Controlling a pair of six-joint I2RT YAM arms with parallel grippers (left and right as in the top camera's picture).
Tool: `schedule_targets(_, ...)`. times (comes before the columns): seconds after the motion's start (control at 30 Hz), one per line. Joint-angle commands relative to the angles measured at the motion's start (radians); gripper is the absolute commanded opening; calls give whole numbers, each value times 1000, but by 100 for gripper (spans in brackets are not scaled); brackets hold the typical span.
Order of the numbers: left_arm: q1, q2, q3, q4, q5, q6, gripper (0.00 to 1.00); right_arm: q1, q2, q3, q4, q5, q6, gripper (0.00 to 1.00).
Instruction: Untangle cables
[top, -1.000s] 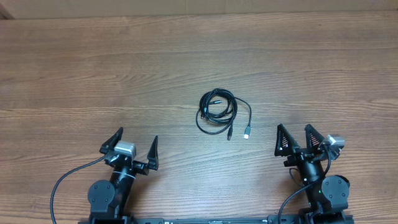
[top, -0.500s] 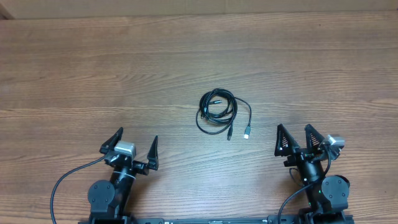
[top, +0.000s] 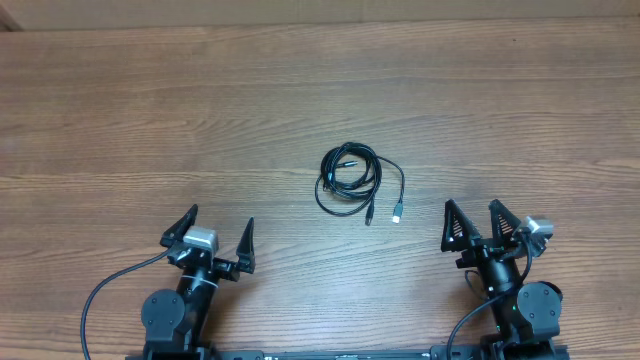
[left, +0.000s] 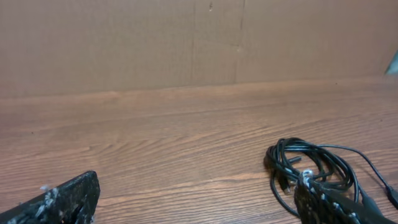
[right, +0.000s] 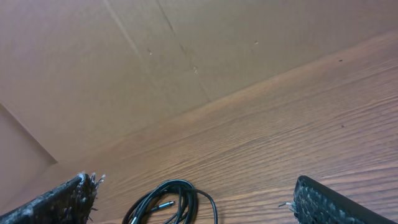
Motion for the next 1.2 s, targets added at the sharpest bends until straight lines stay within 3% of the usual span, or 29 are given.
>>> schedule_targets(0.0, 10, -10, -8, 0, 13, -52, 100, 1, -10, -10, 9, -27, 4, 100)
schedule_targets(0.27, 10, -10, -8, 5, 10, -51, 99, 1, -10, -10, 9, -31, 3, 100)
schedule_targets(0.63, 10, -9, 21, -7, 84, -51, 100, 1, -10, 19, 21, -235, 3, 100)
schedule_targets(0.97, 10, 44, 227, -131, 105, -52, 100, 1, -10, 155, -112, -346, 3, 100)
schedule_targets(1.17, 10, 245, 404, -163, 273, -66, 100, 1, 6, 284, -240, -349, 3, 100)
